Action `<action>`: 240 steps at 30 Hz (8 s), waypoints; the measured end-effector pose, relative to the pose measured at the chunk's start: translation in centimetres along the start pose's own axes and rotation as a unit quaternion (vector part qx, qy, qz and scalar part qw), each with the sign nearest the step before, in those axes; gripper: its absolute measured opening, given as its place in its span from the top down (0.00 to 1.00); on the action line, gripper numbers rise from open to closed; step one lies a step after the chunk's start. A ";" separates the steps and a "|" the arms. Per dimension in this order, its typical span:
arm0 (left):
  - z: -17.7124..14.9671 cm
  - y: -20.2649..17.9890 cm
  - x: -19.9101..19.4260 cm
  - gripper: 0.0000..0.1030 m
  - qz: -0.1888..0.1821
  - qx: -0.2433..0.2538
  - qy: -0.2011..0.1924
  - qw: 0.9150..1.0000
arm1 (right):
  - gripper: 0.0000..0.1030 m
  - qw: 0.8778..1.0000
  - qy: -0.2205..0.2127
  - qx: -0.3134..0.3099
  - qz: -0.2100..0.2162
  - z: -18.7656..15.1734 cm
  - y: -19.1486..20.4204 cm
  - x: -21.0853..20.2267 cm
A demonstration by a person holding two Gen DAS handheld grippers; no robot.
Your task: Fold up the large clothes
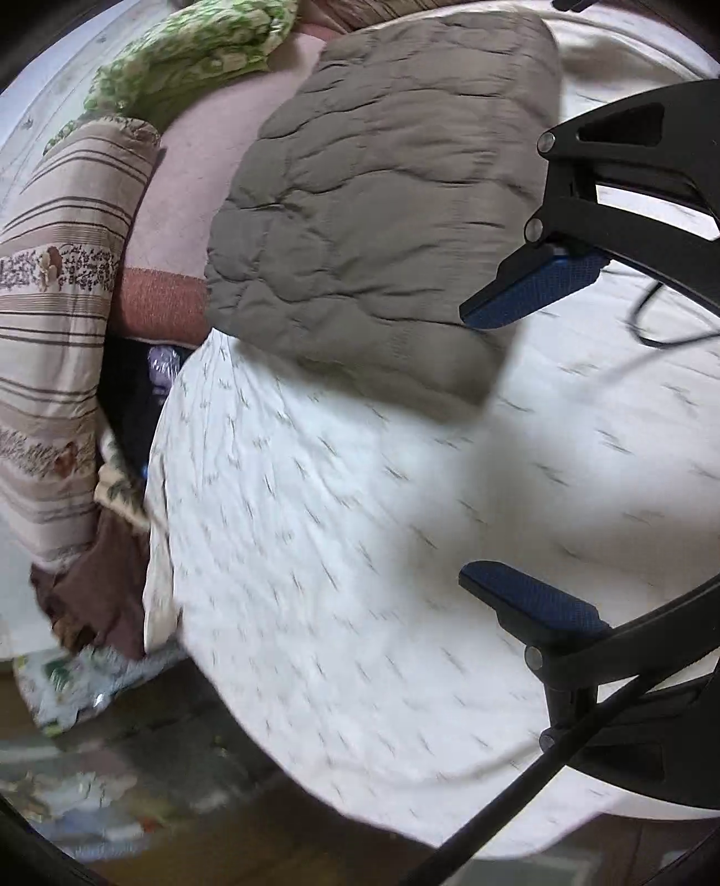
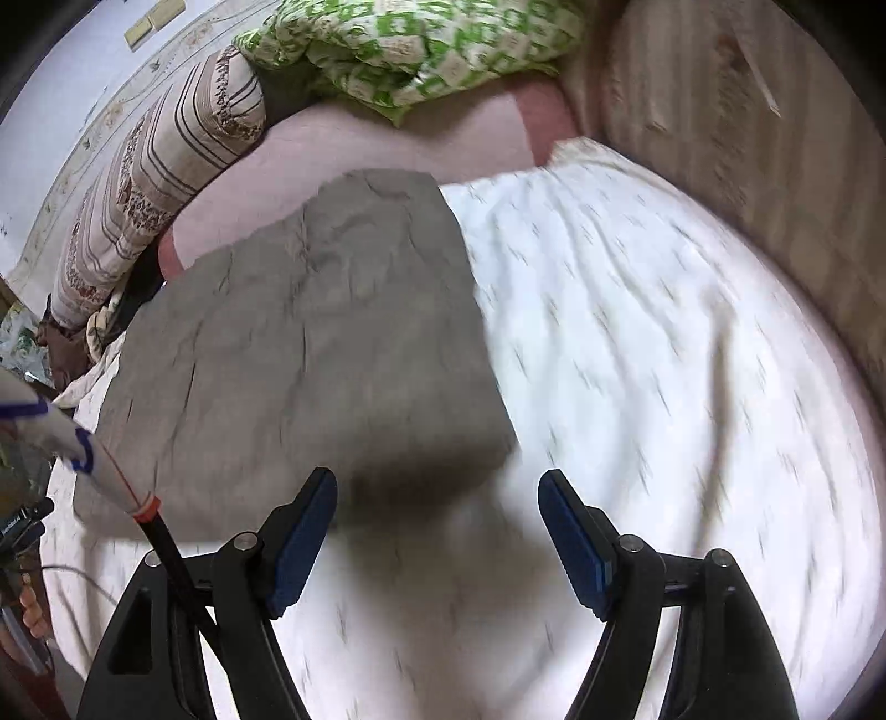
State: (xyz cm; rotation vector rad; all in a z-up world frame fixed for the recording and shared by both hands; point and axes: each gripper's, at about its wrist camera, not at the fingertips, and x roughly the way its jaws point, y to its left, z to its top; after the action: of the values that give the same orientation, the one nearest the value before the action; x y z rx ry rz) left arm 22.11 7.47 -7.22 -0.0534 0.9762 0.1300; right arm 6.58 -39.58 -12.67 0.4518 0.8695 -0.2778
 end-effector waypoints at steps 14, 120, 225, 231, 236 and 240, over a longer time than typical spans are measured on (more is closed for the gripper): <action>-9.0 1.3 -16.3 0.16 0.019 -0.031 -0.118 0.992 | 0.23 0.999 0.004 -0.023 0.023 -11.5 2.1 -6.8; 4.1 -3.0 6.5 0.28 -0.114 0.022 0.068 0.991 | 0.43 0.996 -0.010 -0.089 0.009 5.4 7.2 3.4; -19.3 -9.5 -13.3 0.02 -0.024 0.096 -0.023 0.995 | 0.19 0.979 -0.019 -0.162 -0.121 -19.0 12.7 -9.2; -19.3 -9.3 -12.9 0.02 -0.028 0.092 -0.013 0.995 | 0.19 0.978 -0.015 -0.167 -0.122 -19.0 12.8 -9.0; -19.3 -9.2 -12.4 0.02 -0.031 0.090 -0.006 0.995 | 0.19 0.978 -0.013 -0.169 -0.124 -19.0 12.9 -8.8; -19.4 -9.2 -12.1 0.02 -0.034 0.088 0.001 0.996 | 0.19 0.977 -0.014 -0.173 -0.124 -19.1 13.0 -8.8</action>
State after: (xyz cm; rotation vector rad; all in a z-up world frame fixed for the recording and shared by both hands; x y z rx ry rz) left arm 0.73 -4.65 -8.17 0.0763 0.9840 -0.0185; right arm -6.27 -18.49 -13.05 0.0136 0.9268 -0.3528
